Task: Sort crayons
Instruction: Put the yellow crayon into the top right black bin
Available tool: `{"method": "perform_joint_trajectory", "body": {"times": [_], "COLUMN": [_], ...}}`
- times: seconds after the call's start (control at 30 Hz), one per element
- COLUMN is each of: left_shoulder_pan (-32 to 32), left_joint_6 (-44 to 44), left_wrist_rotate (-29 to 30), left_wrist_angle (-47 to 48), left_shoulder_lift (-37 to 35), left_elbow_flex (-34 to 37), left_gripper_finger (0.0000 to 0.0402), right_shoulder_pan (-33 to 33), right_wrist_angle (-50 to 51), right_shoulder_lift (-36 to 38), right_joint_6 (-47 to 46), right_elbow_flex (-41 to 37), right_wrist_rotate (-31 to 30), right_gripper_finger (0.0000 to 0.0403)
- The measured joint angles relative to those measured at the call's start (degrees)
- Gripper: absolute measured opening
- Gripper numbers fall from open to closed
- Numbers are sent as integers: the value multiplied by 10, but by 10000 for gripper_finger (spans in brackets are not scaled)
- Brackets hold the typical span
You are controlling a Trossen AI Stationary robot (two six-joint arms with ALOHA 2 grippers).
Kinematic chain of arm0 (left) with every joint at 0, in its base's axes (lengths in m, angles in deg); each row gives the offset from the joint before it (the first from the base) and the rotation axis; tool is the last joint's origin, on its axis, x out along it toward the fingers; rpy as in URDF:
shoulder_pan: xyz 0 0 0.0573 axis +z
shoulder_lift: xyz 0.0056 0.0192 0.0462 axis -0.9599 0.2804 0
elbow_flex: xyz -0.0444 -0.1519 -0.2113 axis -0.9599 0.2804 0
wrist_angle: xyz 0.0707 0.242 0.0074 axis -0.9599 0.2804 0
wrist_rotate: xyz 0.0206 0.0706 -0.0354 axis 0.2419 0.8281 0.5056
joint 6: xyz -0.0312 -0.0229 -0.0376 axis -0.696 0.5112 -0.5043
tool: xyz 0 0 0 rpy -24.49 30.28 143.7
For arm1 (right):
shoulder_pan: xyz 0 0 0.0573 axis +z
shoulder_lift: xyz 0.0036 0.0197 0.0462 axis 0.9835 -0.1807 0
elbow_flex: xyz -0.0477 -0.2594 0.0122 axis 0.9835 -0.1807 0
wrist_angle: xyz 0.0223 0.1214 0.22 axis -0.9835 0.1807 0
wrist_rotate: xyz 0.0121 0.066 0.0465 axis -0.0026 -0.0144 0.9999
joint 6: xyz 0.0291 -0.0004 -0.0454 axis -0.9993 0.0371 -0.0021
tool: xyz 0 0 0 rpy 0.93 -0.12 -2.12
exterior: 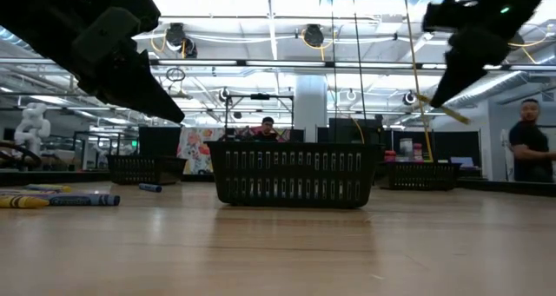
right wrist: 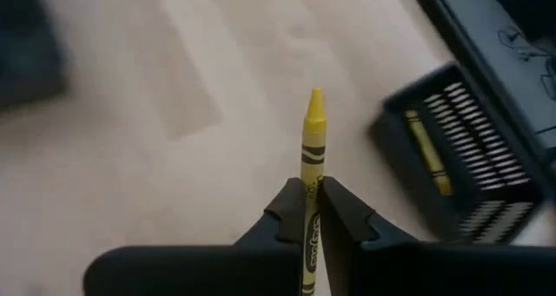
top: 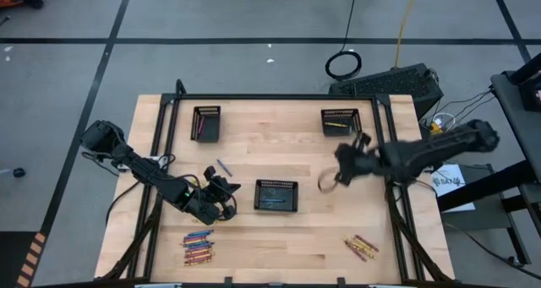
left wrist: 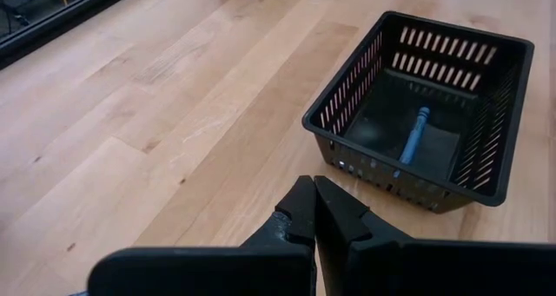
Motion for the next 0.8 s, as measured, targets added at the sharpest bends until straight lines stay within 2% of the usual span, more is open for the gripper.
{"method": "perform_joint_trajectory", "body": {"times": [0.13, 0.23, 0.33, 0.47, 0.57, 0.67, 0.8], "left_shoulder_pan": [0, 0, 0, 0, 0, 0, 0], "left_joint_6": [0, 0, 0, 0, 0, 0, -1], "left_wrist_rotate": [0, 0, 0, 0, 0, 0, 0], "left_wrist_angle": [-6, -9, -9, -9, -9, -9, -9], "left_shoulder_lift": [0, 0, 0, 0, 0, 0, 0], "left_elbow_flex": [0, 0, 0, 0, 0, 0, 0], "left_gripper_finger": [0, 0, 0, 0, 0, 0, 0], "right_shoulder_pan": [-151, -233, -291, -346, -380, -404, -416], "right_wrist_angle": [-28, -78, -128, -142, -148, -159, -172], "right_shoulder_lift": [-1, -29, -65, -120, -158, -189, -203], "right_joint_6": [186, 323, 446, 586, 632, 635, 637], "right_elbow_flex": [0, 0, 0, 0, 0, 0, 0], "right_wrist_rotate": [68, 116, 116, 116, 116, 115, 112], "right_gripper_finger": [0, 0, 0, 0, 0, 5, 37]}}
